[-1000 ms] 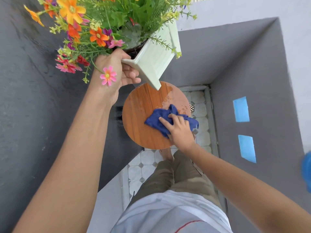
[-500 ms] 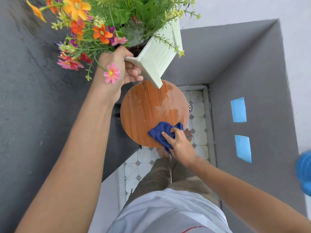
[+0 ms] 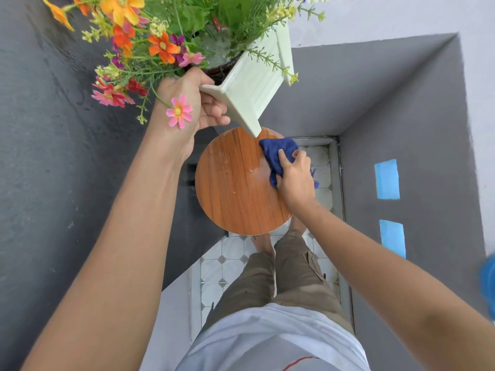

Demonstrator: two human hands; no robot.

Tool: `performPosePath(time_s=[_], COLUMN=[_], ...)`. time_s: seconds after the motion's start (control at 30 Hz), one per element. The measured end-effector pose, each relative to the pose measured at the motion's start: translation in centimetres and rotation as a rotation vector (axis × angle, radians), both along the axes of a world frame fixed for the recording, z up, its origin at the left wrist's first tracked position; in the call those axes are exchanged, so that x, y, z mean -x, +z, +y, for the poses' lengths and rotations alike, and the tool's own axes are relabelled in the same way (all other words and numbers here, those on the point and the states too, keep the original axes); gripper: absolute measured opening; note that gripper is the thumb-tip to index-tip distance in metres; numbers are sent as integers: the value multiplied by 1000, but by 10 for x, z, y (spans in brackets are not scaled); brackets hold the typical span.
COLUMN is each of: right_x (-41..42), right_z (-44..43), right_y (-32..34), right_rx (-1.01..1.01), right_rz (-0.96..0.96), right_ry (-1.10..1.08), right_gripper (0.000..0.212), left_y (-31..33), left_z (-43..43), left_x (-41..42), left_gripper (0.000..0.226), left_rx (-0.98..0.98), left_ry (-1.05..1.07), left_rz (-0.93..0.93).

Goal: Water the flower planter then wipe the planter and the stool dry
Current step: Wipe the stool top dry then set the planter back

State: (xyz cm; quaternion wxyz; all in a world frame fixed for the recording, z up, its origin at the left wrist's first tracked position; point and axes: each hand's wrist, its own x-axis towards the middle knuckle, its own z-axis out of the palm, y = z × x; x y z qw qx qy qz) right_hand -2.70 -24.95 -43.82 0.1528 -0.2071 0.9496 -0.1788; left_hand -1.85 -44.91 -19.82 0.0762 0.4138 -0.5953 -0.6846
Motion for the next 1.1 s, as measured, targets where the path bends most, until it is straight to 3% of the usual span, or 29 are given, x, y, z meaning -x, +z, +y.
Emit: performPosePath(time_s=[0.07,0.2,0.3,0.37,0.5,0.57,0.63,0.73,0.8,0.87,1.03,1.1], right_x=[-23,-77,-50,-5,55,42,10,-49,-62,-43,39,38], right_z=[-9,0,6,-2,-34,-55,-70,-74,-69,-71,-110,-126], right_y=[0,1,-4,-7,-5,-3,1,3,2,0,1,4], right_rx=[-43,62,52,51,37,26,58,61,28,57,81,60], right_rz=[6,-17,-7,30,39,47,35,16,-10,31,3,1], right_ry=[230,707,936,795,227,213,386,922,1144,1087,273,151], right_gripper=[52,64,63,62,63,63,62,63,61,59,50,46], left_y=[2,7,11,13,15,16,16,17,17,16,9,7], left_z=[1,-1,-3,-6,-13,-15,-17,-19,-21,-23,-29,-29], left_x=[3,8,12,14,18,20,22,26,28,28,24,23], left_gripper=[25,20,19,19,20,19,20,17,16,17,20,20], left_rx=[9,16,8,14,48,63,80,71,60,57,49,51], left_ry=[4,9,8,12,32,44,45,59,63,59,58,51], left_rz=[-6,-5,1,5,8,10,6,-1,-5,-3,37,52])
